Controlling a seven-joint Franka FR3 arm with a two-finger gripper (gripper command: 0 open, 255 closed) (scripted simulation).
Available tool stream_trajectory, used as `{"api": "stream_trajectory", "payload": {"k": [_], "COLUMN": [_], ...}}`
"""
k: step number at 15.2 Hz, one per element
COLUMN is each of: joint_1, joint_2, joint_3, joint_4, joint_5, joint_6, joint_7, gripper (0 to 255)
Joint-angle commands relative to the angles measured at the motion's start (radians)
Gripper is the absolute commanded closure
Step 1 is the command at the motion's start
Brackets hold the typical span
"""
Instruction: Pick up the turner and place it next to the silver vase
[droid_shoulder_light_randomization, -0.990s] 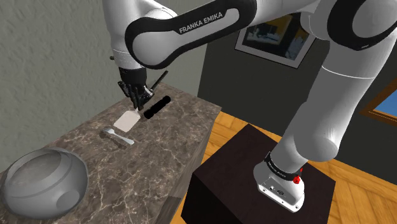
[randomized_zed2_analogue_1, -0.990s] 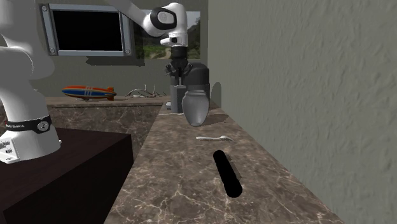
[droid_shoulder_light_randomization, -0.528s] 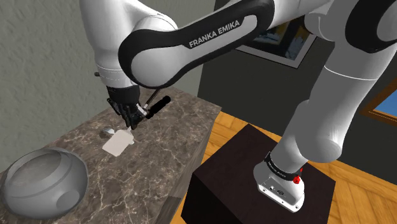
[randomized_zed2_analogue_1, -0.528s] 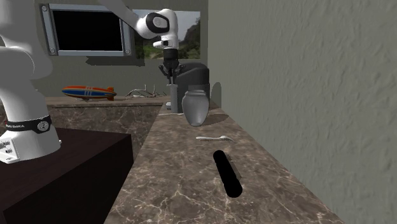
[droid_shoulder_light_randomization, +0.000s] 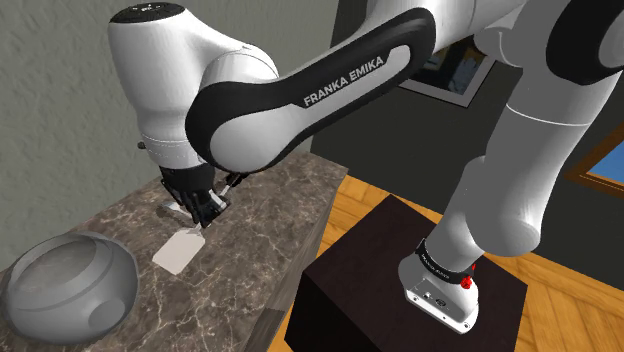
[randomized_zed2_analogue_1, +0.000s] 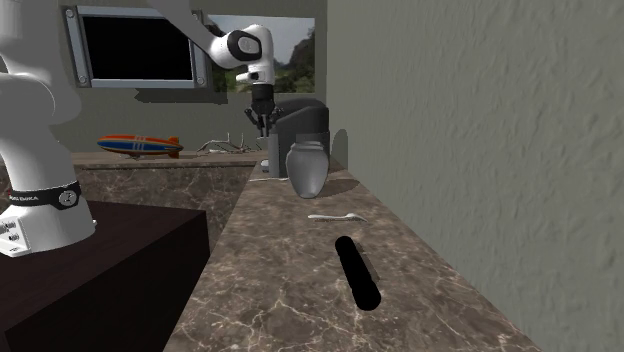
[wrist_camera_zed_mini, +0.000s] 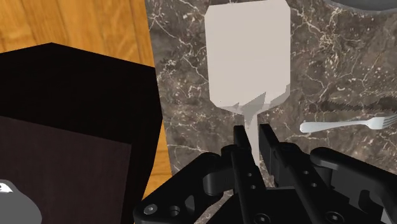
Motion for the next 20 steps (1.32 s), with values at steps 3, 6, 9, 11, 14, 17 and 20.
{"api": "stream_trajectory", "payload": {"k": [3,6,9,11,14,17,20], "joint_1": [0.003,0.006,0.010,0.014,0.019,0.025,0.032], "joint_2": [0.024,0.045,0.068,0.084,0.110,0.136,0.164], "joint_3": [-0.004,-0.008,-0.013,-0.017,-0.024,-0.033,-0.042], "joint_4": [-0.029,-0.046,-0.060,-0.069,-0.081,-0.090,-0.097], "joint_5": [-0.018,-0.033,-0.050,-0.062,-0.081,-0.102,-0.123], "joint_6": [0.049,0.084,0.118,0.140,0.173,0.205,0.236], "joint_7": [0.014,0.026,0.038,0.047,0.061,0.076,0.091], "gripper": [255,255,255,255,255,255,255]}}
